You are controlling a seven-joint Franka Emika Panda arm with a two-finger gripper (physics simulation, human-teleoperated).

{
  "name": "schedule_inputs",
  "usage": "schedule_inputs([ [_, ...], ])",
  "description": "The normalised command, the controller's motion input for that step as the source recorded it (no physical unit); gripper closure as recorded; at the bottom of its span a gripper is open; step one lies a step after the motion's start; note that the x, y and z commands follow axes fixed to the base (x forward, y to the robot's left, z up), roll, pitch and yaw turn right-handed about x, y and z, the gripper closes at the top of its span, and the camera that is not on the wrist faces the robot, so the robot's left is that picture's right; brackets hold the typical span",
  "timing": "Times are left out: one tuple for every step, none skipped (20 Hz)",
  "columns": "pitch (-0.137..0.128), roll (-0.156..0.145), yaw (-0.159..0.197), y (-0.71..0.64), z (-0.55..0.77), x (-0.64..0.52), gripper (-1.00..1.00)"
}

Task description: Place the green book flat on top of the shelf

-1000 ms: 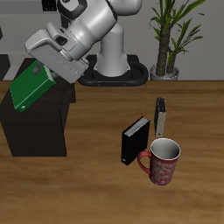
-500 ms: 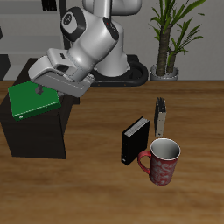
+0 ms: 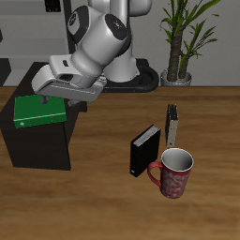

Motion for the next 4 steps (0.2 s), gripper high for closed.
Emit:
schedule_inputs([
  [0.0,0.114,-0.033,0.17,0.09,0.05,-1.0],
  [0.009,0.065,-0.099,-0.01,0.19,-0.12,-1.0],
  [-0.037,0.044,-0.063,0.08,0.17,-0.1,-1.0],
  [0.0,0.0,0.0,0.16,0.01,0.08,-1.0],
])
